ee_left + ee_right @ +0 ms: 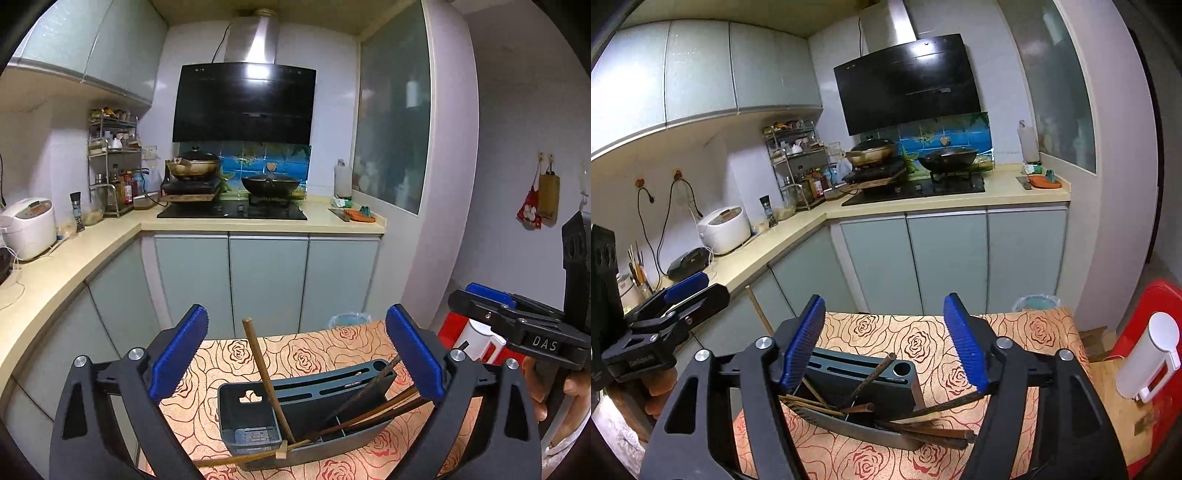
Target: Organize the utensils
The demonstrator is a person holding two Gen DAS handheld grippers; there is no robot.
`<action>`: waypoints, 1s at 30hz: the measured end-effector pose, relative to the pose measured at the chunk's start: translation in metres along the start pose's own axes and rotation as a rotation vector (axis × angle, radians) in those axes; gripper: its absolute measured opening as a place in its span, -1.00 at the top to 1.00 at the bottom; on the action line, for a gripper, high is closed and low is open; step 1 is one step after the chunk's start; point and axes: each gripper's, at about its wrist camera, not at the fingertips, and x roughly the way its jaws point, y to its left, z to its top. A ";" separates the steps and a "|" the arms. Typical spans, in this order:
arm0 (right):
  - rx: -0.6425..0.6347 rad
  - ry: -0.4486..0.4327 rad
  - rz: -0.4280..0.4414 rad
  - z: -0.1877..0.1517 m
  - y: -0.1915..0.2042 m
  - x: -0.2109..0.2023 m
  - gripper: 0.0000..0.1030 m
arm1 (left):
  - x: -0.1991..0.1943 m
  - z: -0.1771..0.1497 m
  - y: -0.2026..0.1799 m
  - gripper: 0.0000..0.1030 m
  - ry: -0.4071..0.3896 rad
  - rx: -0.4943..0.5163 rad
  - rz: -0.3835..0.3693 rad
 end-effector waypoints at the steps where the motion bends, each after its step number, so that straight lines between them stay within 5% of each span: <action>1: 0.002 -0.002 -0.003 -0.001 -0.001 -0.002 -0.29 | -0.003 -0.001 -0.001 -0.83 -0.002 0.003 0.002; 14: 0.032 -0.001 -0.062 -0.032 -0.010 -0.025 -0.56 | -0.032 -0.030 -0.008 -0.84 -0.003 0.035 0.061; 30: -0.013 0.018 -0.132 -0.115 0.014 -0.041 -0.83 | -0.047 -0.115 -0.002 -0.84 0.082 -0.017 0.150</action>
